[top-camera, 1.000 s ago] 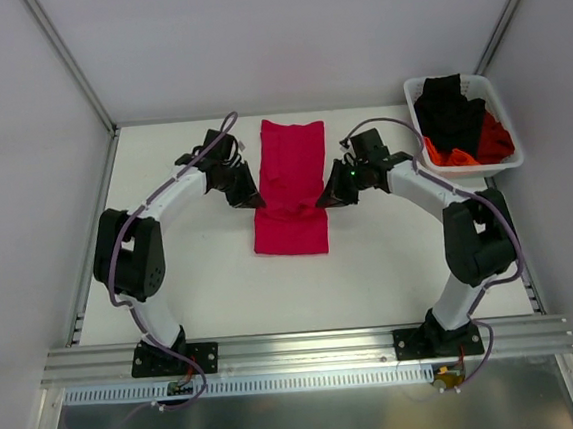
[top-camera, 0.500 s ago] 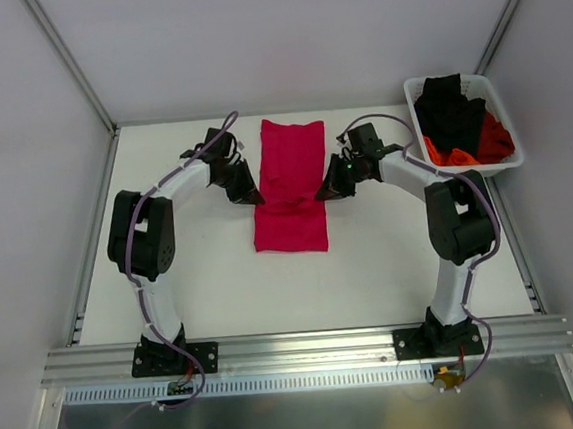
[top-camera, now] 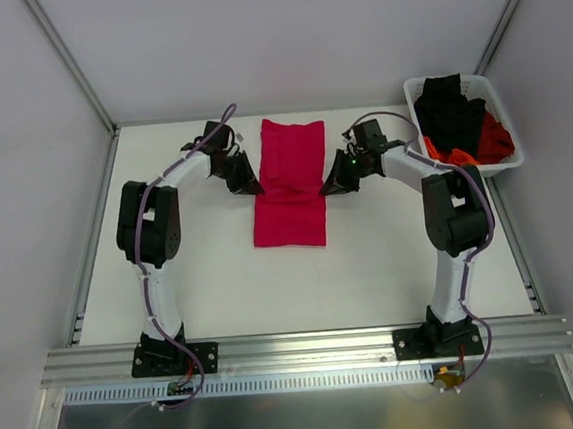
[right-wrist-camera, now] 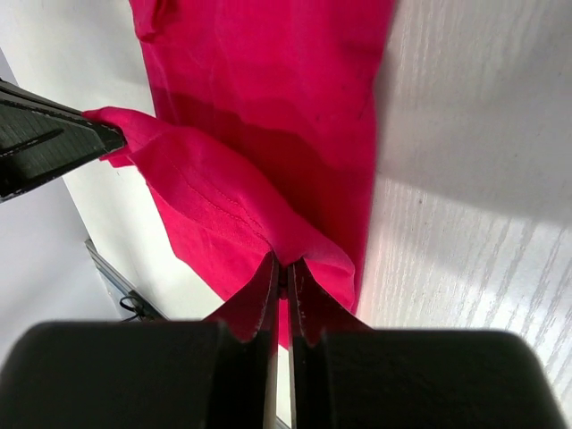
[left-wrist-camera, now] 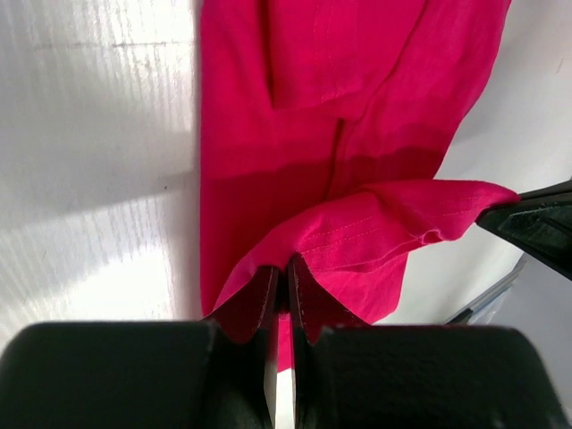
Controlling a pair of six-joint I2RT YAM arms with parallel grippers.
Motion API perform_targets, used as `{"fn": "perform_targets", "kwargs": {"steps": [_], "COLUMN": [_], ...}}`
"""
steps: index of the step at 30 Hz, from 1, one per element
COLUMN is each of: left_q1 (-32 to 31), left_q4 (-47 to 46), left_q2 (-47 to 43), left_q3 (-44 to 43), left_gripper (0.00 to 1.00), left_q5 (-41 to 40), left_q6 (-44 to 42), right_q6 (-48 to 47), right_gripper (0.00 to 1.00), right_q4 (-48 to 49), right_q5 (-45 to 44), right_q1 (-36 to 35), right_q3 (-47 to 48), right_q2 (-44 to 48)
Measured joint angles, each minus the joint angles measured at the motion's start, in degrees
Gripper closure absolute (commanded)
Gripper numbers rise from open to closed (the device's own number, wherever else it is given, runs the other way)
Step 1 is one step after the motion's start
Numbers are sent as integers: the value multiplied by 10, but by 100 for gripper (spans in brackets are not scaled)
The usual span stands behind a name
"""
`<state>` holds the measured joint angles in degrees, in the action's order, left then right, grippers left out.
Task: Fold and stack the t-shirts
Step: Fold the tshirt
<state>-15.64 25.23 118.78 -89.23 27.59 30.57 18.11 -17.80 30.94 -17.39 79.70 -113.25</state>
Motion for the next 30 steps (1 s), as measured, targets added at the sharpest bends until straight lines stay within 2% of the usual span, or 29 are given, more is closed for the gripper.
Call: {"fn": "perform_targets", "kwargs": {"steps": [13, 14, 16, 17, 19, 21, 27, 30], "left_q1": [0, 0, 0, 1, 4, 8, 23, 26], "left_q4": [-9, -10, -10, -10, -10, -9, -4, -12], "left_q2": [39, 42, 46, 47, 47, 47, 50, 57], "left_q3": [-17, -19, -19, -19, -19, -24, -92, -148], "left_gripper": [100, 99, 91, 77, 68, 60, 57, 49], "left_q5": [9, 9, 9, 9, 9, 9, 8, 9], "left_q6": [-2, -2, -2, -2, -2, 0, 1, 1], "right_q6": [-28, -31, -34, -36, -41, -45, -64, -69], "right_gripper": [100, 95, 79, 60, 50, 50, 48, 49], "right_q4": [-26, -28, -32, -35, -42, -46, -54, -56], "right_q5": [13, 14, 15, 16, 18, 20, 21, 21], "right_q1": [3, 3, 4, 5, 7, 9, 13, 15], "right_q3": [88, 95, 104, 107, 113, 123, 188, 230], "right_q2": [-71, -76, -82, -84, -85, -85, -85, -85]}}
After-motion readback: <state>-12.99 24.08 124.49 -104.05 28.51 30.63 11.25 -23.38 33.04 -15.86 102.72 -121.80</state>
